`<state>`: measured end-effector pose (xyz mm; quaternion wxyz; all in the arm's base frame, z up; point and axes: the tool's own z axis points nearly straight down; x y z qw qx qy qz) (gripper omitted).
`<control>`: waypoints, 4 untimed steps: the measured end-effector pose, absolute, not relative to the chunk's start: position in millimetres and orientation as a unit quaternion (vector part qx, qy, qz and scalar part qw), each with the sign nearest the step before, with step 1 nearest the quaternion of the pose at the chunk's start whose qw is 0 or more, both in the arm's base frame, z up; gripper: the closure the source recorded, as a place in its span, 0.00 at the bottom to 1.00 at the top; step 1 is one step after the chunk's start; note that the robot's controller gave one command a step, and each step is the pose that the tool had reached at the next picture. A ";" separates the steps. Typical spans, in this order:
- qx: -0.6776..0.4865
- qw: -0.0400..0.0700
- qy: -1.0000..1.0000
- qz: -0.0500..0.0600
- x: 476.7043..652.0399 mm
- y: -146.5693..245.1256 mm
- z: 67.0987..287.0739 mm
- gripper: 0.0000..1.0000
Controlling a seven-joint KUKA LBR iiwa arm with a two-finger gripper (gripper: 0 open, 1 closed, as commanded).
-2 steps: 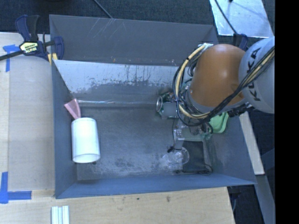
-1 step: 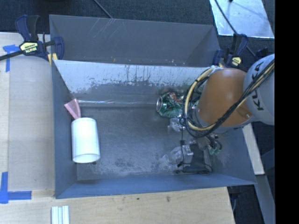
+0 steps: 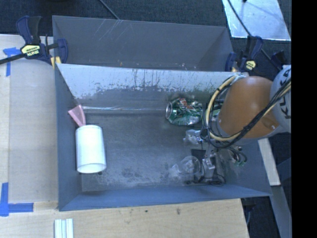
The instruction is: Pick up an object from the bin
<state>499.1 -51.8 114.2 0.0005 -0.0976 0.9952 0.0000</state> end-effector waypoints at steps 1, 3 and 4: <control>-0.069 0.003 0.998 -0.001 512.8 -103.1 107.7 0.00; 0.050 0.002 0.999 -0.001 518.0 -144.7 70.4 1.00; 0.050 0.002 0.999 -0.001 518.0 -144.7 70.4 1.00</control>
Offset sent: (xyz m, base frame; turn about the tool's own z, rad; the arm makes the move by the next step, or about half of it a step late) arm -0.0003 -0.0088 -0.0442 0.0142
